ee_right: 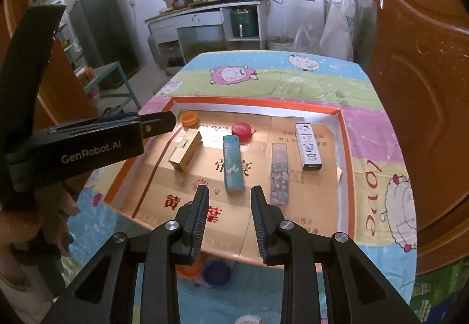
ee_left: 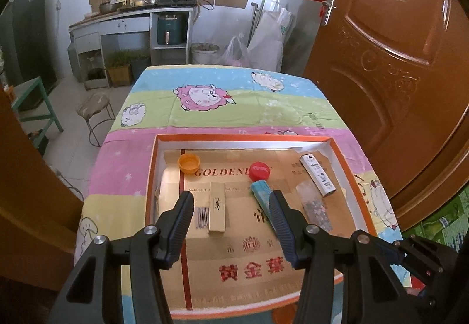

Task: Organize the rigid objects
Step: 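Withdraw both grippers from the lid toward the remaining caps and tin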

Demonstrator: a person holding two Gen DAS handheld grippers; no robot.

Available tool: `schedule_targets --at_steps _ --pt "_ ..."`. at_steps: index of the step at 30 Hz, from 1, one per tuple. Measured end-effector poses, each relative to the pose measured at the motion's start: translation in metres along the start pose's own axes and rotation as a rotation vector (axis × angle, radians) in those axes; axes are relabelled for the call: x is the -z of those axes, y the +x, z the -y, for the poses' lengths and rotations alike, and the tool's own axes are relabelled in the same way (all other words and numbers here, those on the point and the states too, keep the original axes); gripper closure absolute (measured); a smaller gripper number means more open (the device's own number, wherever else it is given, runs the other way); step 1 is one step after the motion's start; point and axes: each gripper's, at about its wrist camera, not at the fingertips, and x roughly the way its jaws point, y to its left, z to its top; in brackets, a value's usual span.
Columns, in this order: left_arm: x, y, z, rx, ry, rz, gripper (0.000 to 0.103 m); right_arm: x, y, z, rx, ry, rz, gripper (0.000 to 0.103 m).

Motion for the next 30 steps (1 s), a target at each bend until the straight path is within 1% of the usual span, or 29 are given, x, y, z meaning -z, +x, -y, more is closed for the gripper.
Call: schedule_targets --at_steps 18,30 --pt "0.025 -0.053 0.015 -0.005 0.013 0.051 0.050 0.020 -0.056 -0.006 0.019 -0.001 0.067 0.073" --pt "0.049 -0.082 0.023 0.002 0.027 0.070 0.050 0.049 -0.080 -0.002 0.055 0.011 0.076 0.073"
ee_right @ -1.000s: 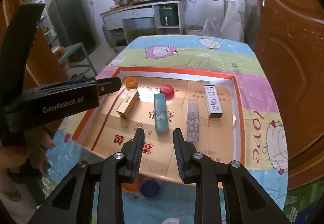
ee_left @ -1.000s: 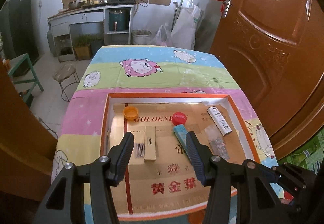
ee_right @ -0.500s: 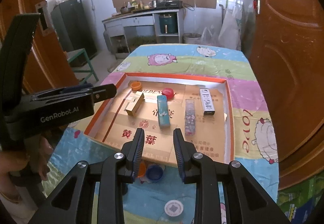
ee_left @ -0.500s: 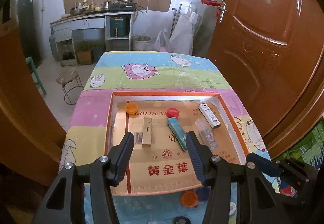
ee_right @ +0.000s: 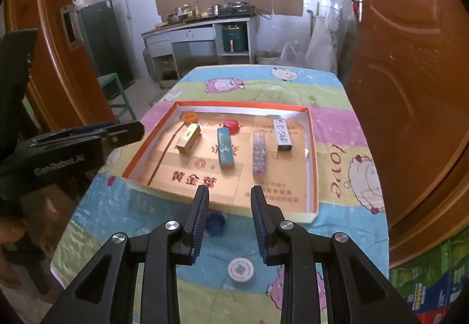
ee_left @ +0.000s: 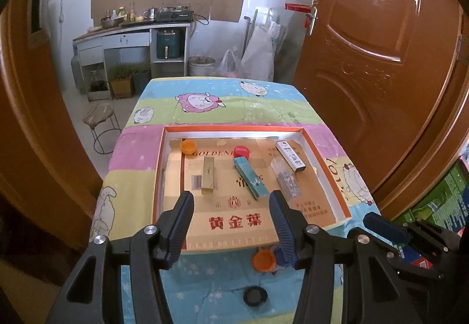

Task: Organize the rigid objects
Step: 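Withdraw both grippers from the lid toward the remaining caps and tin, then grasp the black cap with the left gripper while the right gripper grasps the white round tin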

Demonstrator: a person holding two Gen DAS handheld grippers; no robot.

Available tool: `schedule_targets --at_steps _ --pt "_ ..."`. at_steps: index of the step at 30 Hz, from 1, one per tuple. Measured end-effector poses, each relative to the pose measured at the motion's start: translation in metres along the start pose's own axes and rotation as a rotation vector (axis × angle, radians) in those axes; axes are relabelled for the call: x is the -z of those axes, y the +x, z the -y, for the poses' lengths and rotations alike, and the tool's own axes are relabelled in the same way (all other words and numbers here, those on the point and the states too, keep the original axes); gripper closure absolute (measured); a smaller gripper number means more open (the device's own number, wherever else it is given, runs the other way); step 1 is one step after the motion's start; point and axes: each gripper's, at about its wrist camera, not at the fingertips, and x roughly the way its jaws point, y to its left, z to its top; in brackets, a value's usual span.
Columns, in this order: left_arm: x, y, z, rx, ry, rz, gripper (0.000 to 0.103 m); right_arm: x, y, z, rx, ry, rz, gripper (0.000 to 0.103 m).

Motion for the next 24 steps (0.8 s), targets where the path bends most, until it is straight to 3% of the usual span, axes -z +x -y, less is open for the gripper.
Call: schedule_targets --at_steps 18,19,20,22,24 --pt "0.056 -0.008 0.009 0.063 0.020 -0.016 0.050 0.052 -0.004 0.015 0.026 0.039 -0.059 0.073" --pt "0.060 -0.007 0.010 0.065 0.025 -0.020 0.050 0.055 -0.002 0.014 0.024 0.038 -0.065 0.070" --pt "0.064 -0.005 0.011 0.068 0.030 -0.026 0.050 0.058 0.000 0.014 0.023 0.038 -0.071 0.051" --pt "0.072 -0.001 0.012 0.075 0.033 -0.037 0.050 0.064 0.003 0.013 0.017 0.035 -0.077 0.033" --pt "0.080 0.002 0.012 0.080 0.032 -0.046 0.050 0.069 0.005 0.012 0.011 0.031 -0.083 0.033"
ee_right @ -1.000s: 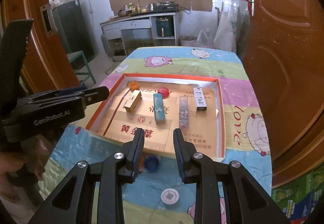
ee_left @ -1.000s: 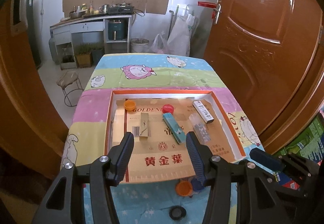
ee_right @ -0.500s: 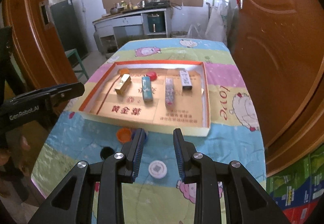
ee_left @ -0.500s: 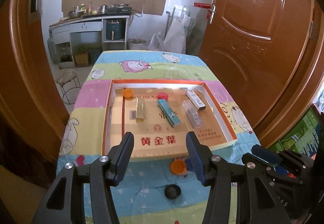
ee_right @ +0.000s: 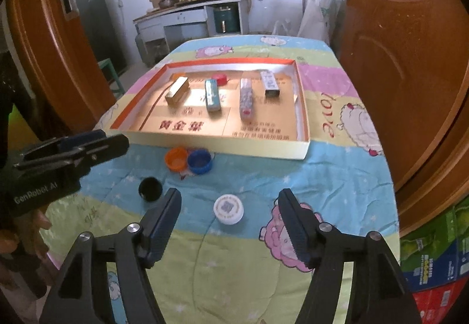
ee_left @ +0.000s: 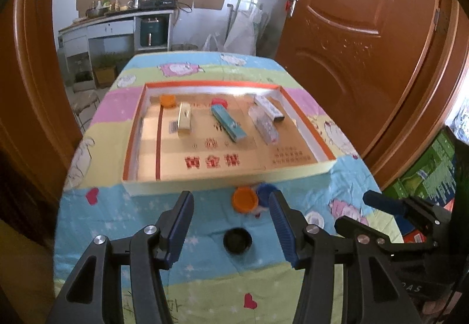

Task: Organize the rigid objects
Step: 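Grasp the black cap with the left gripper while the right gripper grasps the white round tin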

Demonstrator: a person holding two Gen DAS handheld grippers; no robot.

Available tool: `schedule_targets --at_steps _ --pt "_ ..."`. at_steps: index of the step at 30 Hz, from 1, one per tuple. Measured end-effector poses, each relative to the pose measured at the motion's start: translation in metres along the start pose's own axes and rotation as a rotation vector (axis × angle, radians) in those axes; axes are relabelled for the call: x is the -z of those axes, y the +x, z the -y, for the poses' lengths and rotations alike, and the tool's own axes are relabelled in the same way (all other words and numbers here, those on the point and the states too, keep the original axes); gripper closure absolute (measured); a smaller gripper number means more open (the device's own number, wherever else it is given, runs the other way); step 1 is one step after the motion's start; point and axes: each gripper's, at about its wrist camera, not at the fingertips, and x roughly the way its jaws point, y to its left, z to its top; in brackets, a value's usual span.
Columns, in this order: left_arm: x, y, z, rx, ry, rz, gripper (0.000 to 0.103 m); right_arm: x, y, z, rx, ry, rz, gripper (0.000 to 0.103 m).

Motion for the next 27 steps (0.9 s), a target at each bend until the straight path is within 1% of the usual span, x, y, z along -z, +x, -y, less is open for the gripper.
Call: schedule_targets --at_steps 5,9,13,23,27 --pt "0.019 0.012 -0.001 0.016 -0.004 -0.036 0.049 0.012 0.015 0.000 -0.002 -0.002 -0.043 0.033" --pt "0.031 0.022 0.006 0.027 0.030 -0.064 0.050 0.022 0.026 0.001 0.000 0.002 -0.074 0.033" --pt "0.039 0.032 0.013 0.019 0.062 -0.085 0.050 0.026 0.032 0.002 0.003 0.002 -0.083 0.033" --pt "0.047 0.058 0.009 -0.028 0.064 -0.119 0.050 0.029 0.044 0.002 0.007 -0.008 -0.094 0.033" --pt "0.047 0.060 0.011 -0.054 0.096 -0.099 0.050 0.028 0.048 0.002 0.014 -0.014 -0.094 0.033"
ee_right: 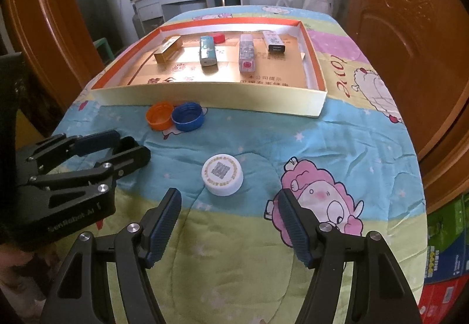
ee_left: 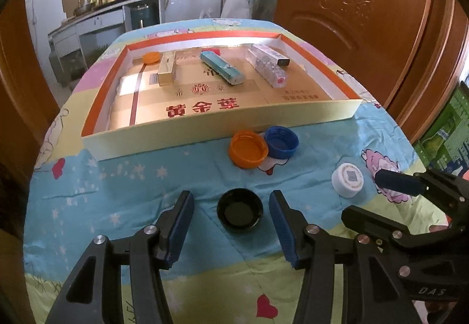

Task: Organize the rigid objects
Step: 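Grasp the black cap with the left gripper while the right gripper grasps the white round tin, then carry the black cap with the left gripper while the right gripper carries the white tin toward the lid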

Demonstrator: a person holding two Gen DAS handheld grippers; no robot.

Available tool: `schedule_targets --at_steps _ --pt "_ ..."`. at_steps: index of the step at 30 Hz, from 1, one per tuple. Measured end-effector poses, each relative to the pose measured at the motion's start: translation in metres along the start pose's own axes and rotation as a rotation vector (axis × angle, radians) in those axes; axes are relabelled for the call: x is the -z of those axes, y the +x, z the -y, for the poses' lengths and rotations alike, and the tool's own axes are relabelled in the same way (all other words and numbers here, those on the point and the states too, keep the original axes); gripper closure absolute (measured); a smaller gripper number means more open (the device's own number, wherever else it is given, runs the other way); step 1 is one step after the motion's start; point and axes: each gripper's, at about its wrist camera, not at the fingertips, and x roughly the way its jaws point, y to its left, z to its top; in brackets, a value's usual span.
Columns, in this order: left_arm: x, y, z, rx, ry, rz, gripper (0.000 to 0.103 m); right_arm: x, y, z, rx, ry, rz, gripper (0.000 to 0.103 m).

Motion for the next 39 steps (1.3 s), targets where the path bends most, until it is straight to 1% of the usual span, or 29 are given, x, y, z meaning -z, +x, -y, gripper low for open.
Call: schedule_targets --at_steps 1,2,3,5,7,8,11,16,27,39 --pt "0.000 0.000 0.000 -0.003 0.005 0.003 0.051 -0.001 0.001 0.000 0.003 -0.002 0.002 0.037" --pt "0.001 0.000 0.001 -0.007 0.012 0.007 0.055 -0.001 0.002 -0.001 0.008 -0.004 0.002 0.043" --pt "0.001 0.000 0.002 -0.015 0.019 0.011 0.057 -0.001 0.003 -0.002 0.016 -0.007 0.003 0.046" --pt "0.003 -0.001 0.002 -0.037 0.028 0.017 0.067 -0.003 0.004 -0.004 0.040 -0.029 0.009 0.056" --pt "0.004 -0.002 0.000 -0.038 0.017 0.022 0.073 -0.004 0.005 -0.007 0.045 -0.046 0.011 0.063" --pt "0.005 -0.003 -0.003 -0.039 0.009 0.025 0.073 -0.004 0.006 -0.008 0.044 -0.051 0.013 0.068" --pt "0.005 -0.005 -0.008 -0.021 -0.009 0.029 0.073 -0.006 0.008 -0.011 0.047 -0.060 0.019 0.074" --pt "0.007 -0.007 -0.009 -0.019 -0.004 0.031 0.073 -0.007 0.009 -0.013 0.057 -0.069 0.022 0.075" --pt "0.007 -0.015 -0.018 0.008 -0.044 0.035 0.073 -0.008 0.001 -0.011 0.048 -0.057 0.037 0.075" --pt "0.006 -0.020 -0.021 0.018 -0.061 0.041 0.073 -0.010 -0.023 -0.005 0.044 -0.038 0.080 0.075"
